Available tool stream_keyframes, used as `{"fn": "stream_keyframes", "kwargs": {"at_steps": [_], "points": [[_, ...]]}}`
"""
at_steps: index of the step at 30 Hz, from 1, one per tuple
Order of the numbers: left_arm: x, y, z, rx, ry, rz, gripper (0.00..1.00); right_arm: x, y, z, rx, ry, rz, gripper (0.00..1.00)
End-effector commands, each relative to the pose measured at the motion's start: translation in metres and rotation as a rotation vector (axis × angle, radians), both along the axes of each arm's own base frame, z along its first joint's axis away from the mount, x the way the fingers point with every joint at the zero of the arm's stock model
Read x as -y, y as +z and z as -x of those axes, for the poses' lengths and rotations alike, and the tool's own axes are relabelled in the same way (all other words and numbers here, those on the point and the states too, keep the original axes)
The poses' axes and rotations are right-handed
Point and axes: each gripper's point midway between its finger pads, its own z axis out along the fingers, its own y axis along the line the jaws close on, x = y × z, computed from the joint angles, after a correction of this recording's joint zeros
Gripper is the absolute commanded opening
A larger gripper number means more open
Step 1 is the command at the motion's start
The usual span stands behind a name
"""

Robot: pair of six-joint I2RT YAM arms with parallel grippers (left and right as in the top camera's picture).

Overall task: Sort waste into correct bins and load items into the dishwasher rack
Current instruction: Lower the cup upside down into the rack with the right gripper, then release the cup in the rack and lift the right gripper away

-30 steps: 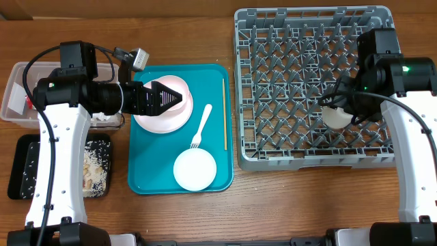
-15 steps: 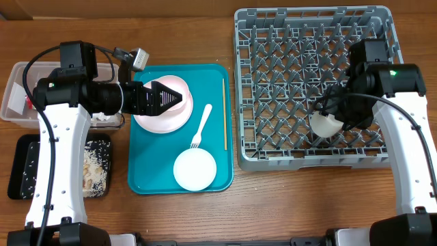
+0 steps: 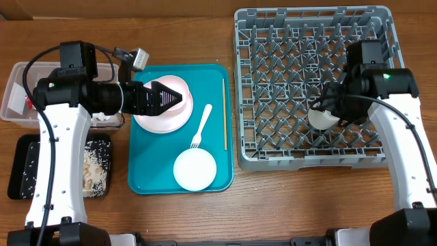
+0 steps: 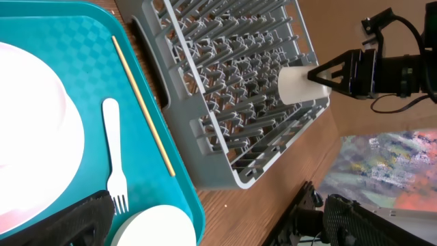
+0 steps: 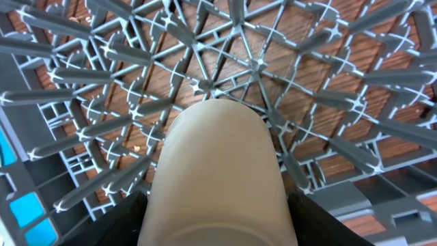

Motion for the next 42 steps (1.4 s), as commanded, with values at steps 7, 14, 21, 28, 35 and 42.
{"fn": "stream_keyframes", "kwargs": {"at_steps": [7, 14, 21, 28, 35, 42], "points": [[-0.002, 0.008, -0.004, 0.031, -0.001, -0.004, 1.00, 0.003, -0.020, 0.002, -0.012, -0.007, 0.009, 0.04], [-0.002, 0.008, -0.004, 0.031, -0.001, -0.004, 1.00, 0.005, -0.026, 0.005, -0.025, -0.015, 0.024, 0.04], [-0.002, 0.008, -0.004, 0.031, -0.001, -0.004, 1.00, 0.006, -0.026, -0.001, -0.003, -0.015, 0.023, 0.04], [-0.002, 0.008, -0.004, 0.031, -0.001, -0.004, 1.00, 0.005, -0.027, -0.001, -0.005, -0.015, 0.023, 0.04], [-0.002, 0.008, -0.004, 0.031, -0.001, -0.004, 1.00, 0.005, -0.039, -0.002, -0.001, -0.028, 0.019, 0.04], [-0.002, 0.008, -0.004, 0.031, -0.001, -0.004, 1.00, 0.005, -0.047, -0.004, 0.011, -0.037, 0.017, 0.04]]}}
